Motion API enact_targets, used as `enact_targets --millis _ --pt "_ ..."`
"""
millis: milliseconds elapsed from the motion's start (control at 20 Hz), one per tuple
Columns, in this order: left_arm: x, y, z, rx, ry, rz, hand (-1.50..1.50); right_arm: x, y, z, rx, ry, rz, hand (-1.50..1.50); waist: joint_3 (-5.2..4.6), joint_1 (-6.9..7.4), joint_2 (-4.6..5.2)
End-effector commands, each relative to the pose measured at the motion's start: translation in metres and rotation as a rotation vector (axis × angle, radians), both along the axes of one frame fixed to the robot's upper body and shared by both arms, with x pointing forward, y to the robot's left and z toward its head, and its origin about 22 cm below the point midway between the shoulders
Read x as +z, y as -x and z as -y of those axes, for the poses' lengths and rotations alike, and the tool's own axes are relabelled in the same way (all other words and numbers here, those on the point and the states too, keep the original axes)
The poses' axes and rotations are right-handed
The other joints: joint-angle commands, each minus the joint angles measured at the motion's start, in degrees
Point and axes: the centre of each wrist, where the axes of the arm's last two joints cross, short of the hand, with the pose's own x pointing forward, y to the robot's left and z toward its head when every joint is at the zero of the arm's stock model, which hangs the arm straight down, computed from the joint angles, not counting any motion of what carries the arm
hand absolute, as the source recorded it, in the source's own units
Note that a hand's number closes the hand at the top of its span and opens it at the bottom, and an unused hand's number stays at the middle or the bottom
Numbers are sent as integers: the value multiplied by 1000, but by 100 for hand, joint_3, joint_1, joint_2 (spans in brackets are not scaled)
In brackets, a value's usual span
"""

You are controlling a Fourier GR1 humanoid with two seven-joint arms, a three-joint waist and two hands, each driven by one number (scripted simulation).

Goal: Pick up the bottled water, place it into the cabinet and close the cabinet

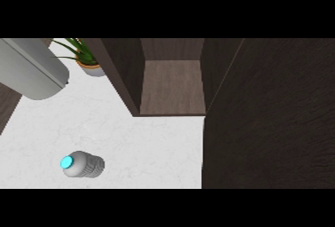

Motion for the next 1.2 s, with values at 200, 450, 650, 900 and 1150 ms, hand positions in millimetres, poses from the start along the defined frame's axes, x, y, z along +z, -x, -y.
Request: enact_targets --millis 200,450,650,900,1150 --pt "-61 -19 -30 13 39 -46 -150 33 25 2 19 -6 58 -150 3 -63 4" --pt "-86 -26 -46 15 47 -45 -150 37 33 5 30 6 59 -150 4 -53 12" --pt "-108 -46 -46 22 66 -35 -150 42 38 4 15 13 52 -150 -3 -74 20" --pt "-129 -57 -65 43 74 -32 -150 28 39 -1 -6 -4 47 -150 3 -42 28" --pt "-155 -49 -71 70 68 -41 -150 40 42 1 15 24 72 -150 -4 -25 35"
